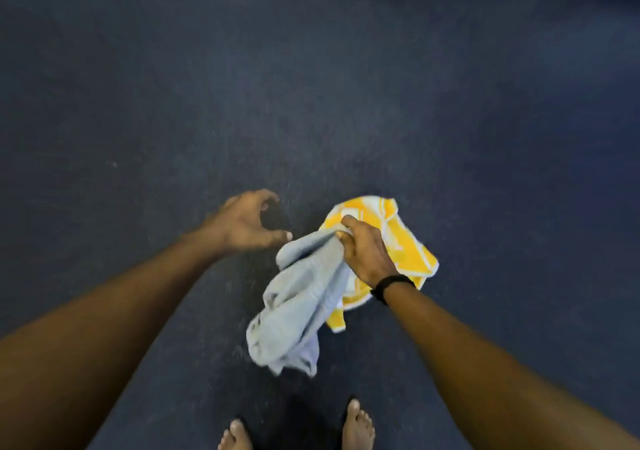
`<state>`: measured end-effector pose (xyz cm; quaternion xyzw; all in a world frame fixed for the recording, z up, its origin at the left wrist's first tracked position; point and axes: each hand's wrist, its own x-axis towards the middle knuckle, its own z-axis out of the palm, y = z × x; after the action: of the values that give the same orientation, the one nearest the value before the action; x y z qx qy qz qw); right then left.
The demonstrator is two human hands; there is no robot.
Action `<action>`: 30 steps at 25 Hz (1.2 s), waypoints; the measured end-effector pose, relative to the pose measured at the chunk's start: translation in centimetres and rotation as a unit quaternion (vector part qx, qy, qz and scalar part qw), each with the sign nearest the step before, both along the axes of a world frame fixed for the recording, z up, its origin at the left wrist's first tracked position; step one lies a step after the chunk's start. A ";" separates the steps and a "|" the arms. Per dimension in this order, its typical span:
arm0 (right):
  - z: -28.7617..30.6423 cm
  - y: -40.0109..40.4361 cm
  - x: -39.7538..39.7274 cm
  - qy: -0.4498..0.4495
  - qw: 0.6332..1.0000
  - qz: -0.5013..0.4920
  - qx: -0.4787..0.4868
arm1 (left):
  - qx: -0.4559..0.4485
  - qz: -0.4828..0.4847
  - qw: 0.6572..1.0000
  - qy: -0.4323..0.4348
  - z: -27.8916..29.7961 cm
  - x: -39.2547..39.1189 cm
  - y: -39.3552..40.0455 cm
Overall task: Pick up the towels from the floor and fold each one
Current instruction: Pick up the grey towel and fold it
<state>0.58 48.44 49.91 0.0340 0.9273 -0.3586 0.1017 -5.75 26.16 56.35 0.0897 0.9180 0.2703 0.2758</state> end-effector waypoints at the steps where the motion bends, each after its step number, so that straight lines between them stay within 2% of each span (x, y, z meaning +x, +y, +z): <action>1: 5.3 1.7 -1.7 0.021 1.000 0.000 -0.007 | 0.003 -0.012 0.999 0.032 4.8 -1.5 1.1; 7: 39.0 10.8 -7.0 0.140 0.990 0.005 0.034 | 0.045 -0.045 0.981 0.186 34.8 -7.3 7.9; 10: 52.6 14.6 -4.6 0.200 0.977 -0.046 0.057 | 0.093 -0.058 0.965 0.239 47.0 -7.0 11.1; 14: 66.0 18.1 1.6 0.256 0.953 -0.120 0.105 | 0.174 -0.109 0.935 0.289 59.7 -3.8 15.3; 17: 72.8 19.5 7.6 0.289 0.931 -0.174 0.140 | 0.227 -0.184 0.905 0.311 65.9 -0.1 18.2; 21: 79.7 20.4 18.5 0.316 0.881 -0.279 0.214 | 0.253 -0.289 0.866 0.321 71.6 6.2 21.5; 25: 83.6 20.4 30.1 0.308 0.829 -0.385 0.265 | 0.284 -0.360 0.834 0.306 74.4 12.2 25.4; 30: 86.0 19.3 47.2 0.262 0.758 -0.502 0.322 | 0.309 -0.478 0.774 0.278 76.7 24.8 31.0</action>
<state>47.76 67.71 135.94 0.4304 0.8282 -0.0335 -0.3573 19.06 57.15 133.04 0.6686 0.6609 0.3356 0.0599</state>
